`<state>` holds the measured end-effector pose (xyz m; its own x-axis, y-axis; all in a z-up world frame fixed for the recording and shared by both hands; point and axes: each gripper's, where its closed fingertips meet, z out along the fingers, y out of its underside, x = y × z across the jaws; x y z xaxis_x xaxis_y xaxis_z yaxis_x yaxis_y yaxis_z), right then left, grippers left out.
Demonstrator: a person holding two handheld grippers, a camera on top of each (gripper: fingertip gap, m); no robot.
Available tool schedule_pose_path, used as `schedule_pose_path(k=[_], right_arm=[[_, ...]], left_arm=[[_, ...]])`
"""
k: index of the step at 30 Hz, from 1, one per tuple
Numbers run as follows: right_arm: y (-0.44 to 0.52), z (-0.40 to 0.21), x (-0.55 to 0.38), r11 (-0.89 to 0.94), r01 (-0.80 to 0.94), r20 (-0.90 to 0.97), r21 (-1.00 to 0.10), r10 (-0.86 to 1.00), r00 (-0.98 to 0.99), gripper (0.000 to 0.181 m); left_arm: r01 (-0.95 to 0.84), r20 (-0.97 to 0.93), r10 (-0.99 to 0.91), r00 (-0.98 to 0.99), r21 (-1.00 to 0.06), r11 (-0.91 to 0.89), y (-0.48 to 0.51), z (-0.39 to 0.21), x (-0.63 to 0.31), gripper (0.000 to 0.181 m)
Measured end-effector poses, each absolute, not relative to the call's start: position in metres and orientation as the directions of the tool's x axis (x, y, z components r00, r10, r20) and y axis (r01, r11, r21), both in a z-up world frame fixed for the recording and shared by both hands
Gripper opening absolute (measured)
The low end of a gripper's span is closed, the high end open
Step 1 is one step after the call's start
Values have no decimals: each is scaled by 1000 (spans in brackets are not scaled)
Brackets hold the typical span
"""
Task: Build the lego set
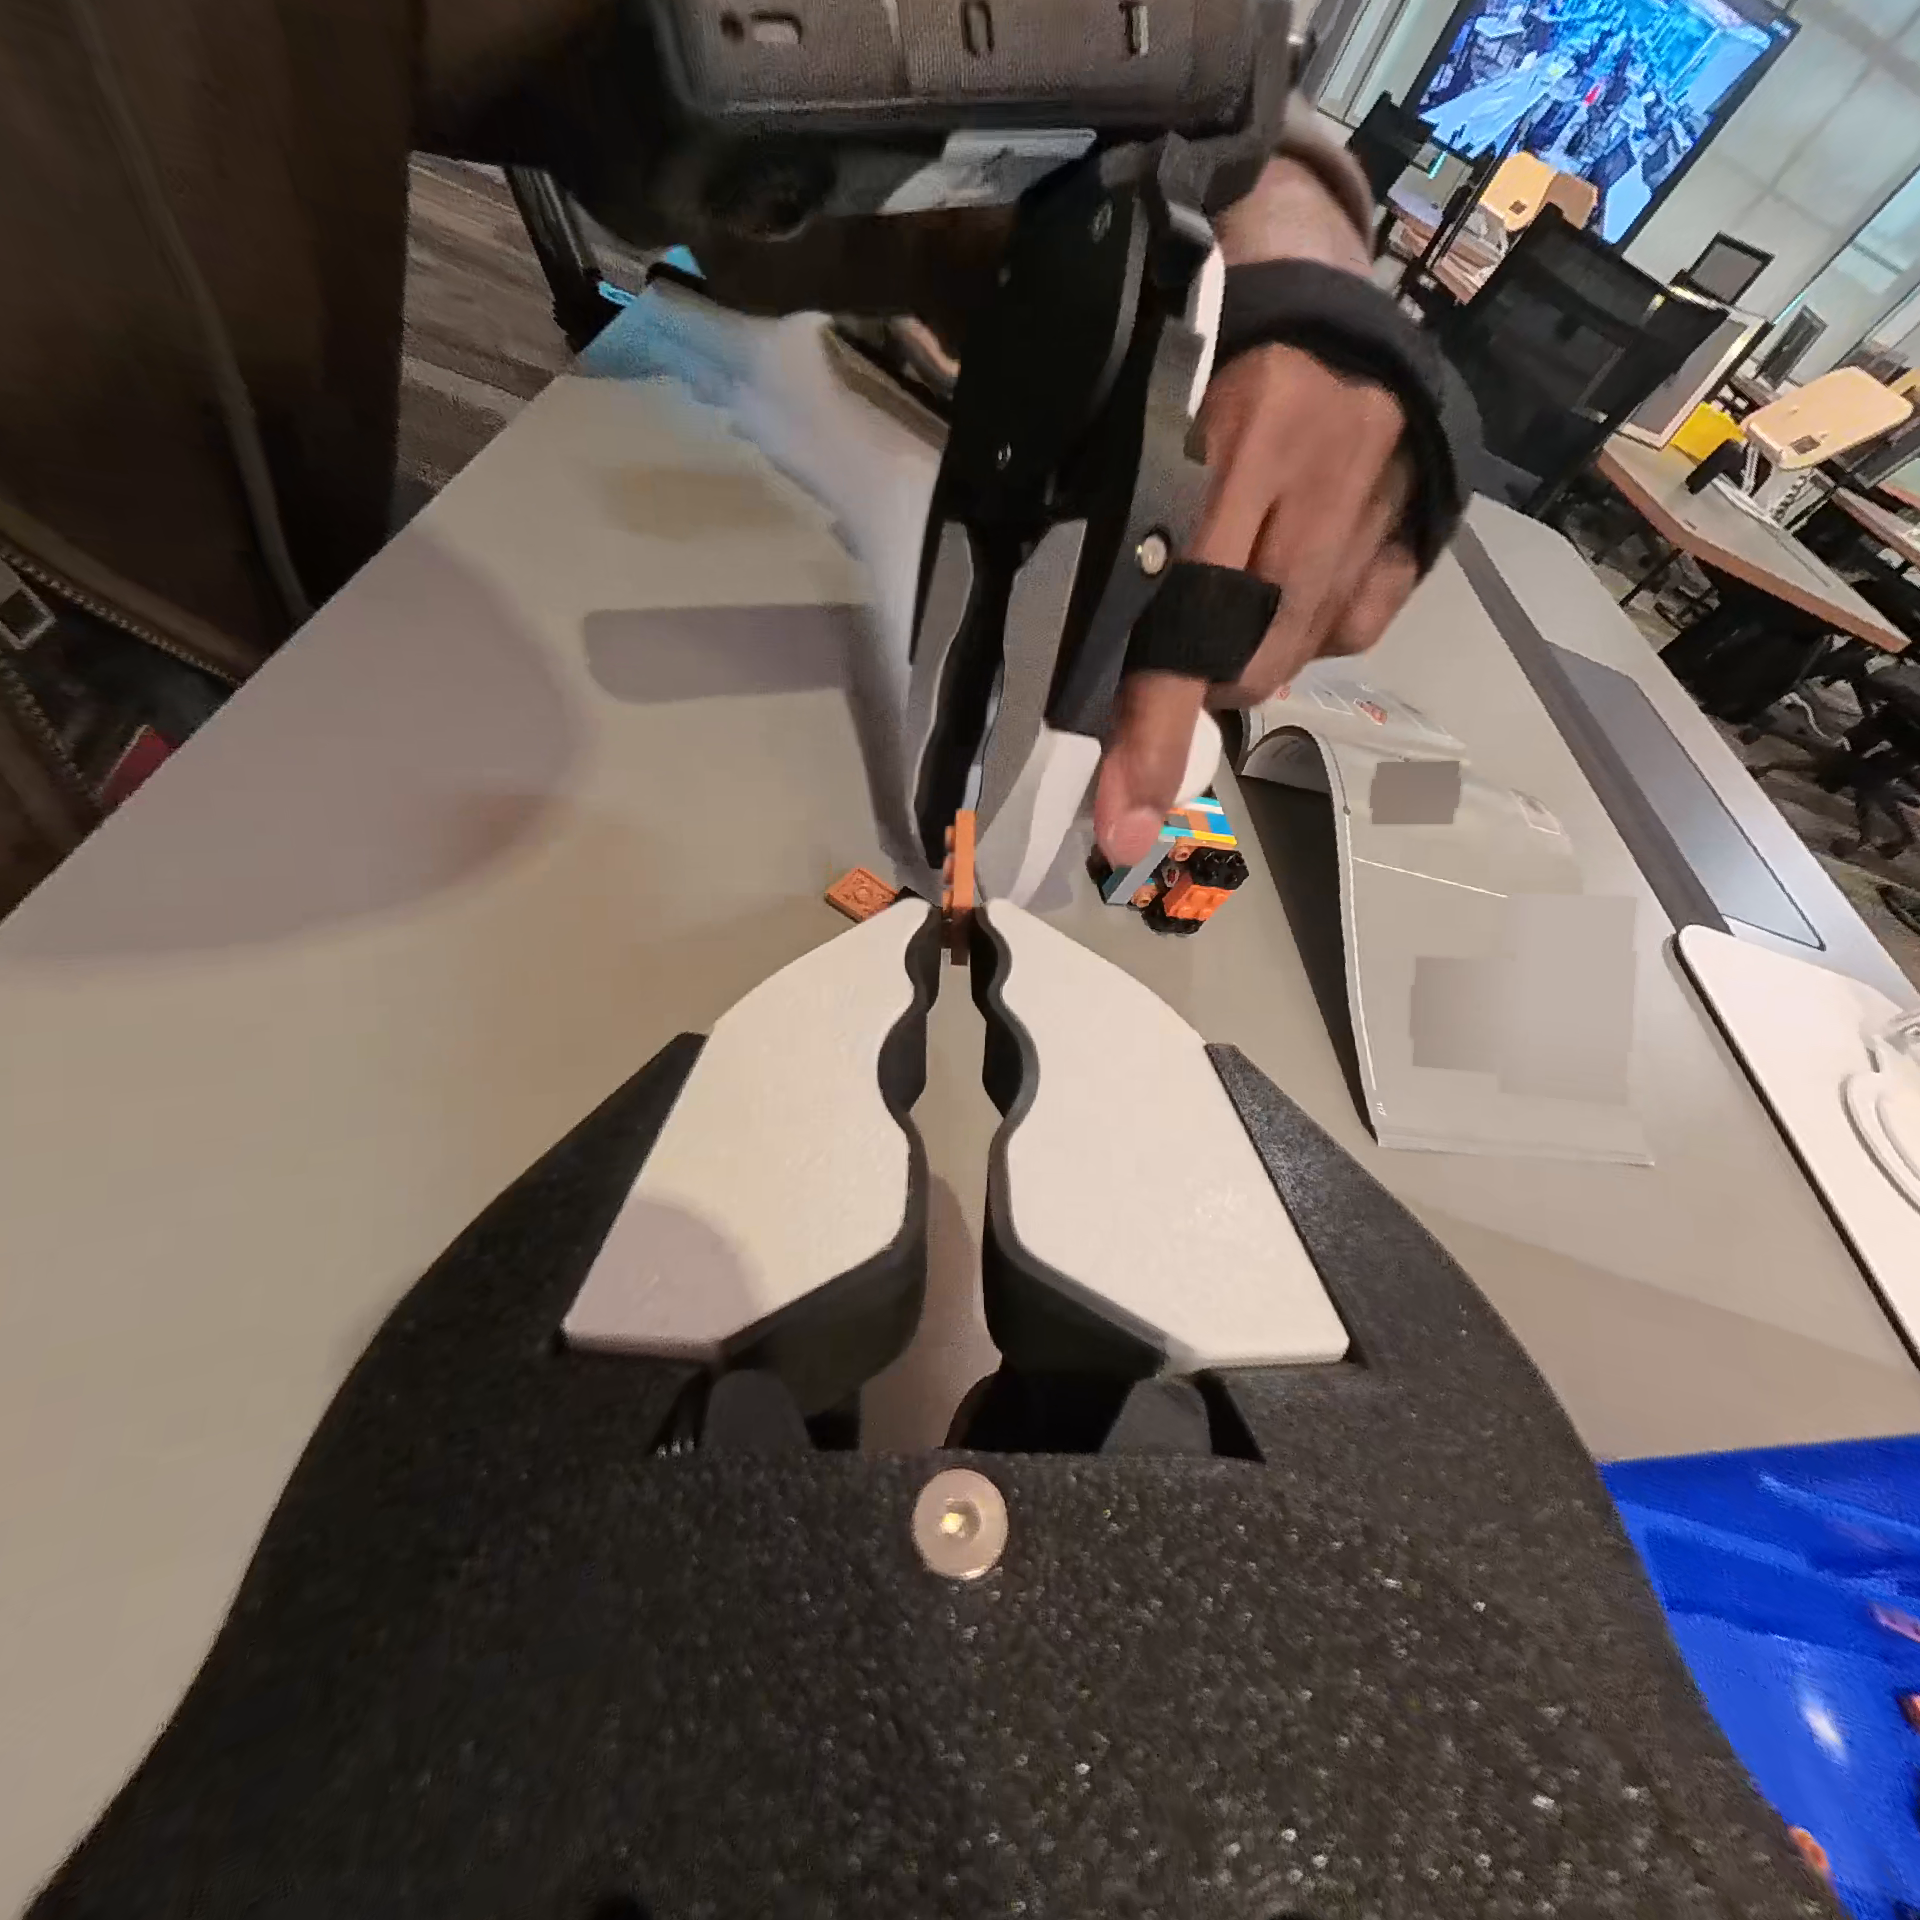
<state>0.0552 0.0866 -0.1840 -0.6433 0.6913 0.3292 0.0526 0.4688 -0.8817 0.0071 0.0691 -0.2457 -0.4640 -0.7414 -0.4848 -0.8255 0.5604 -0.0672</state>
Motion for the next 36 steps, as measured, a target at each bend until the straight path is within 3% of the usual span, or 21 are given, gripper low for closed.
schedule_pose_path(k=[11,16,19,23,27,31,36], right_arm=[[90,-181,66,478,39,341,-877,679,-650,4],[88,-181,68,483,37,344,-875,674,-654,4],[88,-181,68,484,36,346,-874,675,-652,4],[87,-179,68,479,24,352,-878,678,-646,4],[81,-179,69,468,-6,361,-884,673,-646,4],[71,-174,70,438,-58,366,-897,665,-650,5],[56,-161,74,360,-105,330,-927,648,-686,4]], left_arm=[[-678,-309,-630,-713,73,732,67,-256,15,45],[-651,-158,-641,-751,21,758,57,-262,17,20],[-686,-114,-684,-721,-28,727,55,-262,20,18],[-814,-178,-830,-528,-175,555,58,-261,21,17],[-841,-254,-952,-172,-465,276,60,-244,34,17],[-670,-172,-977,127,-741,44,55,-218,51,17],[-427,16,-985,174,-900,-90,38,-197,75,17]])
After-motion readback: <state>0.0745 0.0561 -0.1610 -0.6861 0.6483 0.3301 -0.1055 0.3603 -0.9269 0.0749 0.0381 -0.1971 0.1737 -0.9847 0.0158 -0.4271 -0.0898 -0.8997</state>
